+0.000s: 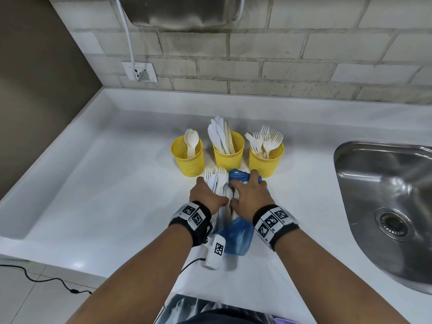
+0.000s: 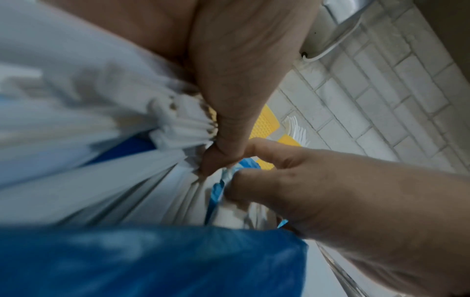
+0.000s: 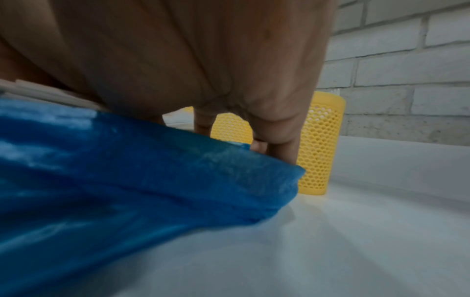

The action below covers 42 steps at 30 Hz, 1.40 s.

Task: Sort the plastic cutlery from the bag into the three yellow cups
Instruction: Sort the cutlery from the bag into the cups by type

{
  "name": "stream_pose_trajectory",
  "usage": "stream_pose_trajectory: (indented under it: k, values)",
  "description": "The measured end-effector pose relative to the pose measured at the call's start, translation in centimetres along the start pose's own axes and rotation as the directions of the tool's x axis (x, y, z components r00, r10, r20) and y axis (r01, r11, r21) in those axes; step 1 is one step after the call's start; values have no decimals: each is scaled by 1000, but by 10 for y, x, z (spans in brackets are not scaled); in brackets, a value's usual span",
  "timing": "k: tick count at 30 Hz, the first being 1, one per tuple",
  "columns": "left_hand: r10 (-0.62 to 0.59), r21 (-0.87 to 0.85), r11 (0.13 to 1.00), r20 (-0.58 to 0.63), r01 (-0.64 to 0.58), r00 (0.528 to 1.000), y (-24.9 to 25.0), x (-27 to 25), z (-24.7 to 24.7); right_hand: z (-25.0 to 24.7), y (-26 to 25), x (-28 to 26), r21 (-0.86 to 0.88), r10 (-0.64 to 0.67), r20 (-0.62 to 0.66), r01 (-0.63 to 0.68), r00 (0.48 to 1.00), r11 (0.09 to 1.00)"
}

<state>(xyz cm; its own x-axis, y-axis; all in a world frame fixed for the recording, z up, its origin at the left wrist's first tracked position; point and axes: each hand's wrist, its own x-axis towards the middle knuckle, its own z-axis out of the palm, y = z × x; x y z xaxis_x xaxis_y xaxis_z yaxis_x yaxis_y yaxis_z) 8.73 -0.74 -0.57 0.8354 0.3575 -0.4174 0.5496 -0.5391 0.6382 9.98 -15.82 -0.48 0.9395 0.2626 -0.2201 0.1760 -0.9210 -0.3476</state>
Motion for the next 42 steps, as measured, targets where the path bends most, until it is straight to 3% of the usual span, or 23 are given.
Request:
stream_pose_trajectory:
  k: [9, 16, 23, 33, 39, 42]
  values:
    - [-49, -13, 999, -17, 49, 999, -1, 0, -8, 2, -23, 2, -38, 158, 42, -157, 987, 987]
    - [-8, -34, 999, 58, 10, 998, -23, 20, -8, 1, -31, 13, 84, 209, 140, -222, 968, 972]
    - [23, -138, 990, 51, -15, 998, -20, 1, -13, 3, -15, 22, 67, 116, 89, -123, 989, 990]
    - [81, -285, 957, 54, -63, 995, -25, -2, -21, -20, 4, 11, 400, 99, 8, -94, 995, 912]
    - [84, -378, 923, 27, -67, 996, -23, -4, -26, -28, 17, 3, 542, 147, -207, -12, 967, 840]
    - [125, -392, 914, 17, -108, 992, -18, -7, -28, -33, 14, -1, 661, 154, -138, -25, 978, 750]
